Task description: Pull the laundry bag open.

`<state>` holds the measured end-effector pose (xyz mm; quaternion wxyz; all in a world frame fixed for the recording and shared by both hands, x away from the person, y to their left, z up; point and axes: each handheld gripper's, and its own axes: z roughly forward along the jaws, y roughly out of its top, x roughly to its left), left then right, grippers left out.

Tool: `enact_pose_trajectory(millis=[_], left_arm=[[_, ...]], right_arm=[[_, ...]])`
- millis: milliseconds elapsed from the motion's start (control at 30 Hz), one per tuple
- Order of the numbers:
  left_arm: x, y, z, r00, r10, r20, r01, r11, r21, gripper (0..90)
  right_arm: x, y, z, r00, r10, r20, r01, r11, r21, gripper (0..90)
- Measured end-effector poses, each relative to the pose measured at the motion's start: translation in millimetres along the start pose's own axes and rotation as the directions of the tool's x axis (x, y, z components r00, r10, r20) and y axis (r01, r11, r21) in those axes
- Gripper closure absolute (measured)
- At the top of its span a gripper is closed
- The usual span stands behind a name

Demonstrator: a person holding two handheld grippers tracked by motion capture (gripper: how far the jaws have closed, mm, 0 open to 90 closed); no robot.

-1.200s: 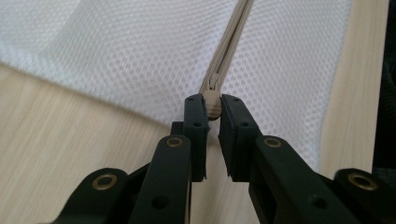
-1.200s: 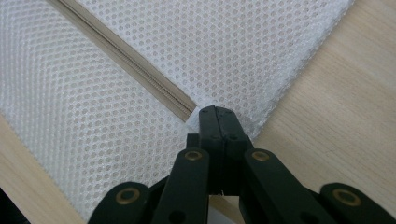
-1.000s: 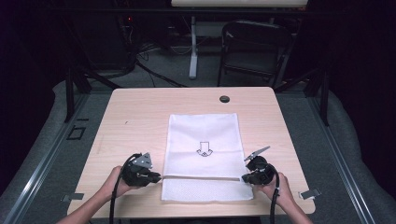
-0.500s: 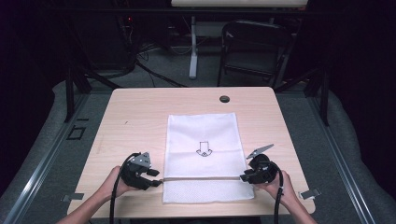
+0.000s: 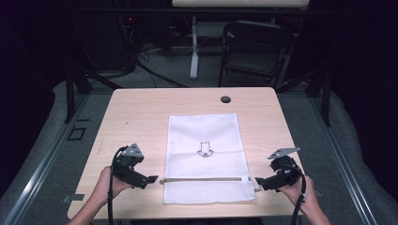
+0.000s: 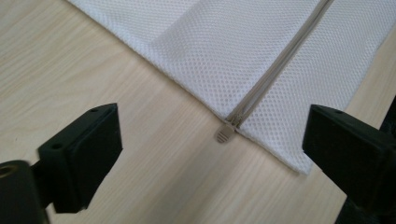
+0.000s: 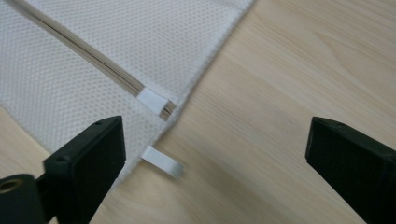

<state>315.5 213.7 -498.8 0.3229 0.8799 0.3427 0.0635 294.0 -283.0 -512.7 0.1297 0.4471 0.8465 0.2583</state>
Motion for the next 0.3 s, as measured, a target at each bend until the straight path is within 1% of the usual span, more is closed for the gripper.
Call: enact_pose_trajectory(millis=[33, 67, 100, 133, 167, 200, 233, 267, 300], left_arm=[[0.8, -1.5, -3.1, 0.9996, -0.028, -0.011, 0.028, 0.9995, -0.013, 2.1], [0.9, -3.4, -5.3, 0.9987, -0.044, -0.025, 0.044, 0.9987, -0.028, 1.2], [1.0, -4.8, -5.9, 0.9978, -0.051, -0.042, 0.05, 0.9984, -0.026, 1.1], [1.7, -5.4, -5.8, 0.9976, -0.046, -0.052, 0.045, 0.9989, -0.014, 0.2], [3.1, -5.6, -5.8, 0.9968, -0.048, -0.064, 0.047, 0.9988, -0.014, 0.1], [5.4, -5.7, -6.0, 0.9957, -0.063, -0.068, 0.061, 0.9979, -0.018, 0.1], [7.8, -6.3, -5.7, 0.9952, -0.072, -0.067, 0.07, 0.9971, -0.031, 0.0], [9.7, -7.1, -5.2, 0.9939, -0.075, -0.081, 0.072, 0.9969, -0.032, 0.0], [11.5, -8.6, -3.8, 0.9912, -0.087, -0.1, 0.083, 0.9957, -0.041, 0.0]], right_arm=[[-2.8, -2.2, -2.6, 0.9999, 0.007, 0.014, -0.007, 1.0, -0.01, 1.9], [-5.0, -3.3, -3.7, 0.9996, 0.018, 0.023, -0.017, 1.0, -0.016, 0.0], [-6.4, -4.0, -4.6, 0.9992, 0.02, 0.033, -0.02, 1.0, -0.015, 0.0], [-6.7, -4.5, -4.9, 0.9994, 0.015, 0.031, -0.015, 1.0, -0.015, 0.0], [-6.6, -4.6, -4.5, 0.9996, 0.004, 0.029, -0.004, 1.0, -0.016, 0.0], [-6.2, -4.4, -3.4, 0.9993, -0.013, 0.035, 0.014, 1.0, -0.011, 0.0], [-5.9, -4.3, -1.8, 0.999, -0.019, 0.041, 0.019, 1.0, -0.011, 0.0], [-6.2, -4.6, 0.4, 0.9985, -0.025, 0.049, 0.025, 1.0, -0.009, 0.0], [-6.3, -5.1, 2.2, 0.9987, -0.022, 0.046, 0.022, 1.0, 0.001, 0.0]])
